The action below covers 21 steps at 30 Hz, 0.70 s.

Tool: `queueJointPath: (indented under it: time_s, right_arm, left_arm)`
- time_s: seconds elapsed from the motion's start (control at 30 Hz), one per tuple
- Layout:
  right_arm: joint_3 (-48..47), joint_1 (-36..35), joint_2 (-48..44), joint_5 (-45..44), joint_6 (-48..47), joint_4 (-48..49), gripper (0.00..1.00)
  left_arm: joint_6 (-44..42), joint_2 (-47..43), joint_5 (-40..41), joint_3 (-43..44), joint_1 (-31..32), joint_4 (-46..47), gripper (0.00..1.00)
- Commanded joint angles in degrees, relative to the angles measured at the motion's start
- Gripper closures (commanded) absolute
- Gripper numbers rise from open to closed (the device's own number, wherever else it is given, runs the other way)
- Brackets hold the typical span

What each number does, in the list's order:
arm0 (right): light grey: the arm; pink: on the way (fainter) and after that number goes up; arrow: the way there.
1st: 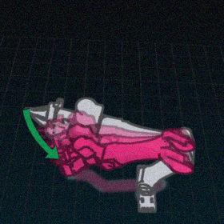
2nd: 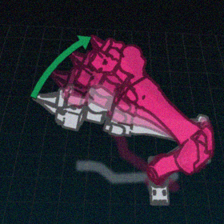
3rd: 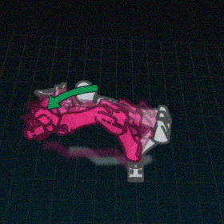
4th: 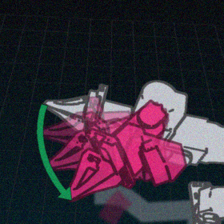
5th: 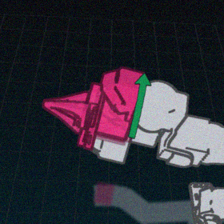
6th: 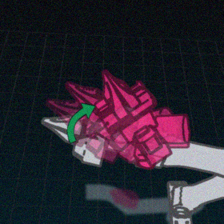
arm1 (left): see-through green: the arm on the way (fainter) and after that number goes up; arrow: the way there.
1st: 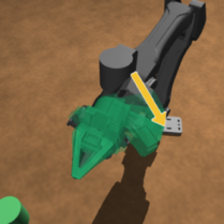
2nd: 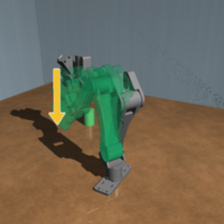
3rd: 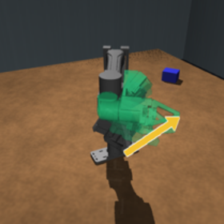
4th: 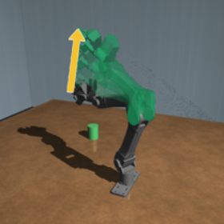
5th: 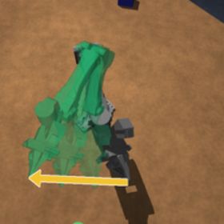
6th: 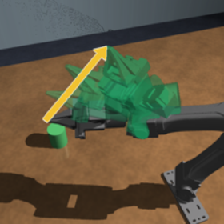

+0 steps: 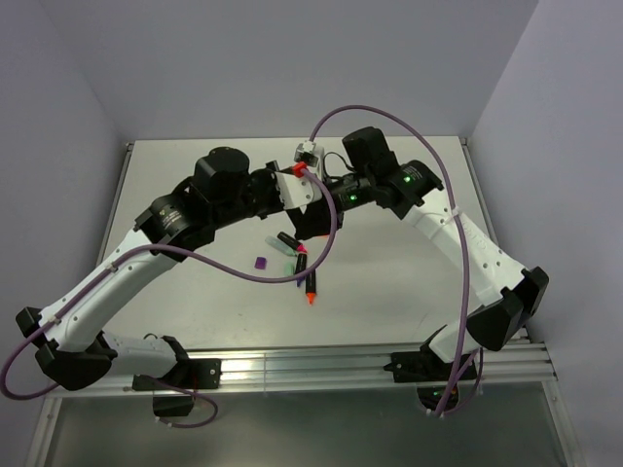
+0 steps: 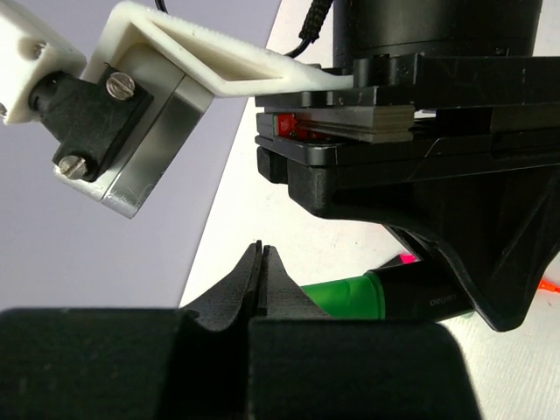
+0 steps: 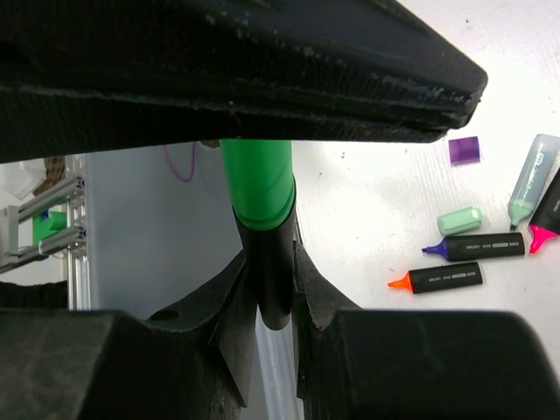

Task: Insert the pens into the pen caps
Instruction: Press the pen cap onto the pen.

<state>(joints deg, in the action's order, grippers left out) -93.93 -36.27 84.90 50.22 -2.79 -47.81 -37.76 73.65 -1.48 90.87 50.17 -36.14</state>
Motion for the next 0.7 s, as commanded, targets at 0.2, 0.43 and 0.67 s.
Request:
queueJointPath:
  time_s: [0.2, 0.43, 0.67]
  right_arm:
    - [-7.76, 2.17, 0.88, -2.49, 2.08, 14.85, 1.00]
    - [-8.55, 2.61, 1.49, -2.75, 2.70, 15.64, 1.00]
    - [-9.95, 3.40, 2.02, -2.84, 2.70, 16.26, 1.00]
  left_arm:
    - [6.64, 0.09, -14.17, -2.98, 2.74, -7.45, 1.00]
    - [7.26, 0.44, -15.31, -3.33, 3.00, -7.46, 1.00]
    - [8.66, 0.36, -17.32, -4.21, 3.70, -7.19, 1.00]
